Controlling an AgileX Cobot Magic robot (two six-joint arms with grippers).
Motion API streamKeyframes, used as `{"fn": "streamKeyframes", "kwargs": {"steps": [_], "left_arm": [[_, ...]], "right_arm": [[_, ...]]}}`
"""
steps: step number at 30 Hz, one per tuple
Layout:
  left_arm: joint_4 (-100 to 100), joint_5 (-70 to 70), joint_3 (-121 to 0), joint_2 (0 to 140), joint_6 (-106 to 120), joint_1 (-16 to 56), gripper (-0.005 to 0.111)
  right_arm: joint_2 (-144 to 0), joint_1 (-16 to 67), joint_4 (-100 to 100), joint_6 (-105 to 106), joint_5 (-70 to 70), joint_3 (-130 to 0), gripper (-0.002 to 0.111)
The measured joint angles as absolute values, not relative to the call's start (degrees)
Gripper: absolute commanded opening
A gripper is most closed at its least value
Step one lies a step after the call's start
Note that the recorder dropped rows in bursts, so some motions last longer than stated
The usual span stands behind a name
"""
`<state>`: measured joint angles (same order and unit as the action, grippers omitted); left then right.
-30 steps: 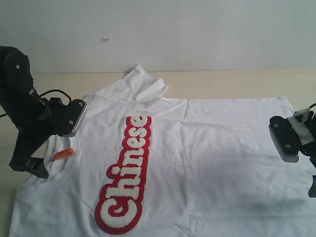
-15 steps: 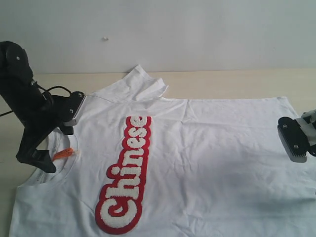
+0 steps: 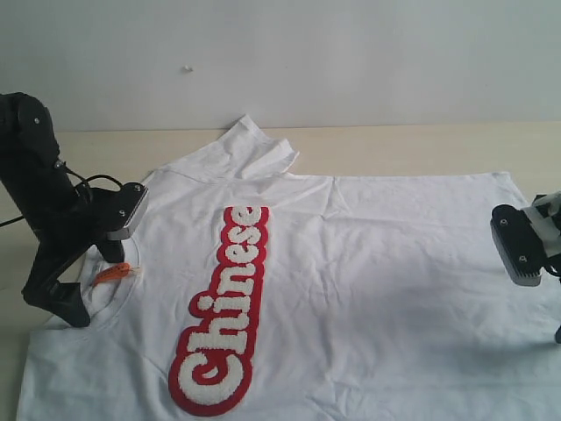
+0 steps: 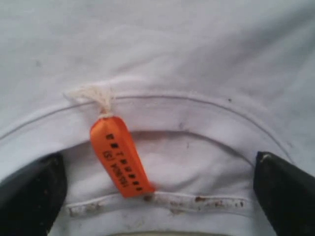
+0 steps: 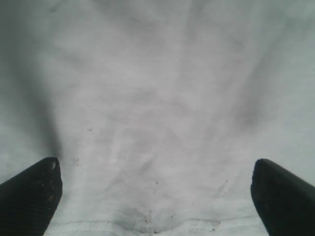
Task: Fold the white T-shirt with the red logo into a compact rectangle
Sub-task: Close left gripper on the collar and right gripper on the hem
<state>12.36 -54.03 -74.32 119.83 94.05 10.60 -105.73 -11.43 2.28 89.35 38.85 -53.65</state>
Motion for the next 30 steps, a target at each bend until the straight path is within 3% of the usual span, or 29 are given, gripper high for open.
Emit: {"fn": "streamKeyframes", "kwargs": {"steps": [11, 14, 16, 18, 21, 24, 25, 30], "left_arm": [[12.4, -54.4, -74.6, 120.2, 94.1, 10.6, 0.105], [12.4, -54.4, -74.6, 120.2, 93.8, 10.6, 0.105], [12.4, -54.4, -74.6, 120.2, 93.7, 10.6, 0.102], [12.4, -54.5, -74.6, 120.2, 93.5, 10.6, 0.092], [12.4, -53.6, -74.6, 120.3, 93.4, 10.6, 0.059], [12.4, -52.0, -74.8, 120.5, 92.8, 10.6, 0.010], [12.4, -51.9, -74.8, 120.5, 92.4, 10.6, 0.001], [12.4, -52.7, -74.8, 120.6, 90.2, 10.6, 0.002]], "right_arm": [[-109.6, -11.5, 2.3, 86.0, 40.3, -54.8, 0.101], [-110.3, -11.7, 2.5, 84.6, 41.1, -55.1, 0.083], [-110.6, -11.7, 2.5, 84.3, 42.2, -55.3, 0.060], [-110.9, -11.7, 2.5, 83.9, 42.5, -55.4, 0.038], [-111.0, -11.7, 2.3, 83.6, 42.2, -55.4, 0.005], [-111.0, -11.7, 2.1, 83.2, 41.5, -55.4, 0.000], [-111.0, -11.7, 2.1, 83.2, 41.2, -55.4, 0.000], [-110.9, -11.7, 1.9, 82.7, 41.1, -55.4, 0.000]]}}
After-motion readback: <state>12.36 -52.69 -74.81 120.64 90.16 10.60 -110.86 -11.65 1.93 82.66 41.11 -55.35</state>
